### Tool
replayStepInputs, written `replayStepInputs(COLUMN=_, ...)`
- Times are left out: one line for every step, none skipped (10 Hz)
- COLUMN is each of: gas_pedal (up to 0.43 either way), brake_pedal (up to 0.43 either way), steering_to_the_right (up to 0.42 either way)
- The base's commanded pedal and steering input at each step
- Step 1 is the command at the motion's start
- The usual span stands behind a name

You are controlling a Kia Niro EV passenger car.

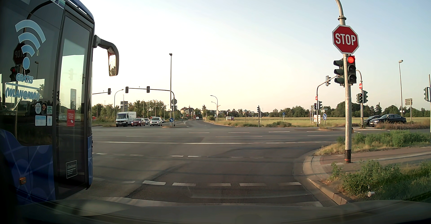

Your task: Follow the waypoints while adhering to traffic rules and regulations

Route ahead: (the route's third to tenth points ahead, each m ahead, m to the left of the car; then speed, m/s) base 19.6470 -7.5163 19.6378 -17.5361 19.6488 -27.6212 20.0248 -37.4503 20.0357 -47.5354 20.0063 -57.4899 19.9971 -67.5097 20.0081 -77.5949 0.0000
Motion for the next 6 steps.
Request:
replayStepInputs(gas_pedal=0.000, brake_pedal=0.378, steering_to_the_right=0.004)
replayStepInputs(gas_pedal=0.000, brake_pedal=0.378, steering_to_the_right=0.004)
replayStepInputs(gas_pedal=0.000, brake_pedal=0.378, steering_to_the_right=0.004)
replayStepInputs(gas_pedal=0.000, brake_pedal=0.378, steering_to_the_right=0.004)
replayStepInputs(gas_pedal=0.000, brake_pedal=0.378, steering_to_the_right=0.004)
replayStepInputs(gas_pedal=0.000, brake_pedal=0.378, steering_to_the_right=0.004)
